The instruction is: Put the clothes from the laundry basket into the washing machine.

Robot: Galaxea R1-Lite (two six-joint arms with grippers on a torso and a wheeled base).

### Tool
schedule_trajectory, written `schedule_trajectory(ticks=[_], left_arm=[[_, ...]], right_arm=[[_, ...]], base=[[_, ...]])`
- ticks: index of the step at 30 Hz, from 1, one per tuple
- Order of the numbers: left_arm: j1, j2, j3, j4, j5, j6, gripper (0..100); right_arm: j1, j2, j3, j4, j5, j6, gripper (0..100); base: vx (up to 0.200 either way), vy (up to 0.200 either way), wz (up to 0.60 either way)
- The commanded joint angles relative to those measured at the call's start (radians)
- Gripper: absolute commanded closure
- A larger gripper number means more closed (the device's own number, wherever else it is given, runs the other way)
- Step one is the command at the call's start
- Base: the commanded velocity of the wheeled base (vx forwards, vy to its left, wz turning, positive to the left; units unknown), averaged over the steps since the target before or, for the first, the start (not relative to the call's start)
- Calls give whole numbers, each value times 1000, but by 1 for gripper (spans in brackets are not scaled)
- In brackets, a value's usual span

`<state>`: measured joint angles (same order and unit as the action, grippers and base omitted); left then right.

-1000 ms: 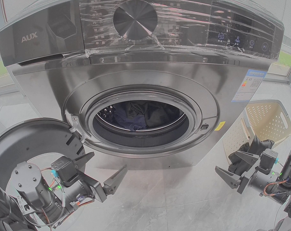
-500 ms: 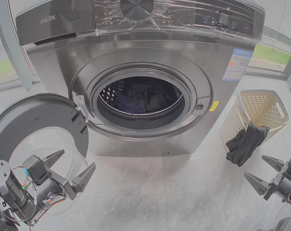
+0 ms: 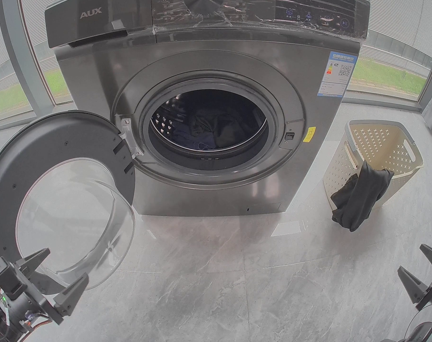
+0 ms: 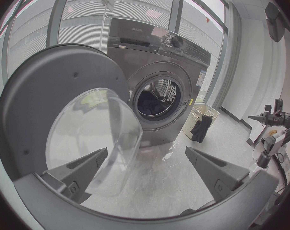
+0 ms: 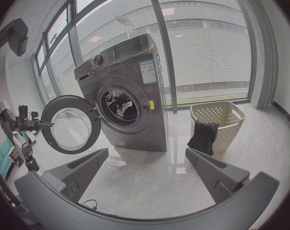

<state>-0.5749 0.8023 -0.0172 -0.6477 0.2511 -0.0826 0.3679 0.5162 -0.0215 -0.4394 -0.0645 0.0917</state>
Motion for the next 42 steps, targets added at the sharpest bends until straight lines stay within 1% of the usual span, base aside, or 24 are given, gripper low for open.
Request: schedule_trajectory(ticks=[1,3,4,5,6,7,10,12,14,15,16,19,20,21,22,23,25,28,29,31,33,34,38,42], left_arm=[[165,-508,17,350,-96,-6,0],[208,-588,17,421,-156,-6,0],[208,-588,17,421,-156,-6,0],[233,-634,17,476,-190,-6,0],[247,-658,17,503,-199,-6,0],[247,-658,17,503,-199,-6,0],[285,-743,17,577,-207,-8,0],[291,-747,17,583,-205,-11,0],[294,-746,17,585,-199,-8,0],[296,-746,17,583,-197,0,0],[296,-746,17,582,-193,6,0],[331,-716,17,574,-142,18,0],[372,-710,17,566,-133,27,0],[409,-710,17,556,-138,52,0],[435,-710,17,548,-148,90,0],[451,-710,17,542,-164,119,0],[464,-710,17,545,-171,132,0],[518,-715,17,548,-165,98,0],[537,-726,17,551,-174,93,0],[573,-802,17,568,-207,99,0],[576,-802,17,572,-216,106,0],[575,-802,17,577,-230,87,0],[573,-802,14,588,-234,79,0],[573,-802,13,591,-217,73,0]], right_arm=[[-199,-329,-67,274,26,-30,0],[-228,-367,-72,323,29,-32,0],[-228,-367,-72,323,29,-32,0],[-245,-398,-69,349,31,-32,0],[-248,-412,-66,363,34,-33,0],[-248,-412,-66,363,34,-33,0],[-248,-415,-37,373,35,-30,0],[-250,-415,-18,372,28,-32,0],[-250,-415,15,370,14,-35,0],[-250,-415,21,381,-6,-44,0],[-251,-415,21,401,-21,-44,0],[-273,-413,21,409,-25,-43,0],[-308,-424,21,413,-21,-52,0],[-353,-444,18,430,-11,-59,0],[-385,-466,17,442,15,-79,0],[-388,-484,17,452,34,-96,0],[-380,-492,15,458,45,-101,0],[-374,-507,20,447,45,-98,0],[-374,-509,20,445,45,-98,0],[-376,-507,20,442,45,-98,0],[-376,-507,20,444,45,-98,0],[-376,-507,20,445,45,-98,0],[-376,-507,18,447,45,-98,0],[-376,-507,20,444,43,-96,0]], base=[[0,-200,0],[0,-200,0],[0,-200,0],[0,-200,0],[0,-200,0],[0,-200,0],[0,-200,0],[0,-200,0],[0,-200,0],[0,-200,0],[0,-200,0],[0,-200,0],[0,-200,0],[0,-200,0],[0,-200,0],[0,-200,0],[0,-200,0],[0,-200,0],[0,-200,0],[0,-200,0],[0,-200,0],[0,-200,0],[0,-200,0],[0,-200,0]])
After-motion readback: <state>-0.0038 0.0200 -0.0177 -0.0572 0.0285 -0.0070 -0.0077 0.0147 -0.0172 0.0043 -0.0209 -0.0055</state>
